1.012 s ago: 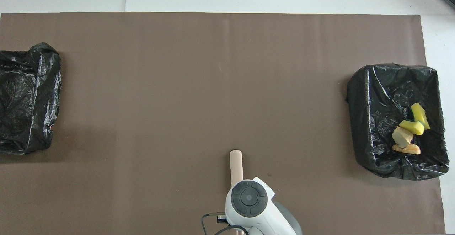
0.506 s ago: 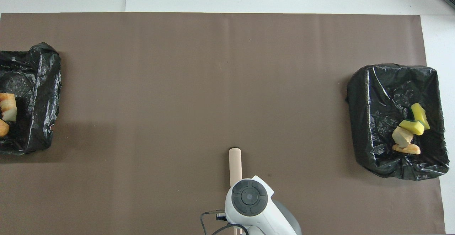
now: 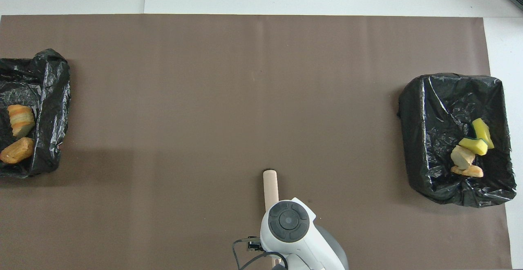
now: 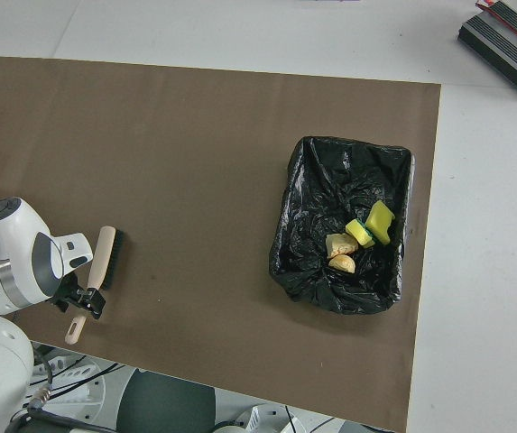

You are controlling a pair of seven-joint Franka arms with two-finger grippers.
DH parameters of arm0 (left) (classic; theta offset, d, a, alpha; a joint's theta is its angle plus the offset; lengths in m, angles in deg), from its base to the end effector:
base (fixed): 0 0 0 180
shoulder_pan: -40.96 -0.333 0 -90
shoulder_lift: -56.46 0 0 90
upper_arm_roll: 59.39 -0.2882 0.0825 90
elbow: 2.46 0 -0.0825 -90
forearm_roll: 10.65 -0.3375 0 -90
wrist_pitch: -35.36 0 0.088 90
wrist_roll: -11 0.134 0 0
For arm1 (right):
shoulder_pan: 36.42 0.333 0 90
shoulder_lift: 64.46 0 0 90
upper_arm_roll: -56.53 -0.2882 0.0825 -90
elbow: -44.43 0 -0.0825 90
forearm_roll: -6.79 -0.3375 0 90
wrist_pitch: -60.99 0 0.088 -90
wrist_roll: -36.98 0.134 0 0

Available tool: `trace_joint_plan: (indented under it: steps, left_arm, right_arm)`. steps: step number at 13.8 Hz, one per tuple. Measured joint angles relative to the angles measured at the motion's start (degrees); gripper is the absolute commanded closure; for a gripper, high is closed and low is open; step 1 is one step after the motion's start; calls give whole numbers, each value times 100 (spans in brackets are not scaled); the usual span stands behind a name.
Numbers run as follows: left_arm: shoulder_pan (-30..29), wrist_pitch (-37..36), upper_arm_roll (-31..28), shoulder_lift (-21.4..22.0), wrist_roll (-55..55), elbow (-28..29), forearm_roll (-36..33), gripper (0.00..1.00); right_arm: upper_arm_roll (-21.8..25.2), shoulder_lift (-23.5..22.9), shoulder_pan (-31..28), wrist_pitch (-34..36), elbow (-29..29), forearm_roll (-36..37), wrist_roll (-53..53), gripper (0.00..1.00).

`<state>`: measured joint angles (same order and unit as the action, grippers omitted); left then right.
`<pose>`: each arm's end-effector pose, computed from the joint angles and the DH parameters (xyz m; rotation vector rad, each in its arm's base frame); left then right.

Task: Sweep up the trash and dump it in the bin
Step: 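Tip the dustpan into the black bag with the left gripper, then bring the empty dustpan back to the mat center while the right gripper withdraws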

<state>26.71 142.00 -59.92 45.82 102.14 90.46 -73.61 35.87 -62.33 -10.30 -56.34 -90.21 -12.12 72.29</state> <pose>0.5472 0.2390 0.5279 -1.5375 1.6636 1.0219 0.2755 0.3297 0.3062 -3.0674 -0.0096 0.5705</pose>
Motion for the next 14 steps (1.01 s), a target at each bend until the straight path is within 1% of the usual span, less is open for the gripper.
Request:
trace_joint_plan:
  steps: [2,4,7,11,14]
  left_arm:
    - [126,-191,2,0,-146,11,-154,100]
    - [139,-207,6,4,-190,9,-249,100]
    - [301,-319,77,67,-231,-48,-97,100]
    - [1048,-686,123,116,-418,-139,952,100]
    - [1385,-840,138,108,-1100,-125,2087,100]
  right_arm:
    - [2,1,-137,152,150,8,-4,0]
    - [9,17,-328,289,362,50,-17,0]
    - [28,188,-705,395,615,189,-20,0]
    - [52,443,-1419,820,1130,809,-106,0]
    - [69,457,-1934,912,1520,1099,-398,0]
